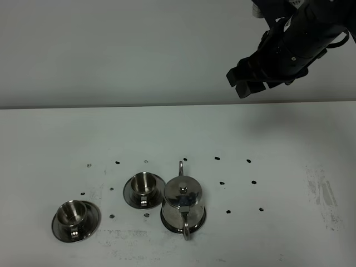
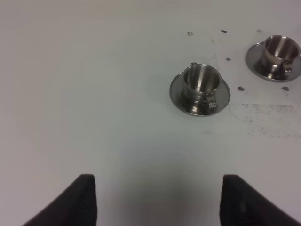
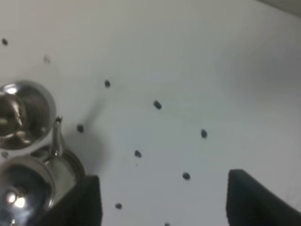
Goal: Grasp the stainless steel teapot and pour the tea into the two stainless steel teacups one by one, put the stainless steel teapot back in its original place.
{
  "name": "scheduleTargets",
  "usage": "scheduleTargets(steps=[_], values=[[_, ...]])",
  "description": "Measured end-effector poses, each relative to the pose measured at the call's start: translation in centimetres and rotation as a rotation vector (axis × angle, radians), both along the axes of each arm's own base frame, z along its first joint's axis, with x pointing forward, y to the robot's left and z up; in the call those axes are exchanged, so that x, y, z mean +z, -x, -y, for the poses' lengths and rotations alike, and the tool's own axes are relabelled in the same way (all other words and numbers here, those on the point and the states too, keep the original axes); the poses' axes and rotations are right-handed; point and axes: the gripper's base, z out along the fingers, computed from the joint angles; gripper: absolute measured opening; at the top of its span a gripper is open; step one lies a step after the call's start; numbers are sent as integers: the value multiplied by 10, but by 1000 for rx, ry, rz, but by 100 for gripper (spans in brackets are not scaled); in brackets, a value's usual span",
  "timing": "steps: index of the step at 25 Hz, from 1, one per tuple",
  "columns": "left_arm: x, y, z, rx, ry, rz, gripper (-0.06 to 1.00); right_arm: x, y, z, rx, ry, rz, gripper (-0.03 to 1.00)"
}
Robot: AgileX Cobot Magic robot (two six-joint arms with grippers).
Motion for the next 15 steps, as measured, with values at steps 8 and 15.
scheduleTargets(steps=[8, 15], values=[[0, 0, 0, 0, 0, 0, 61, 13, 64, 0, -3, 27, 16, 57], [0, 0, 0, 0, 0, 0, 62, -29, 103, -11, -8, 0, 12, 57]])
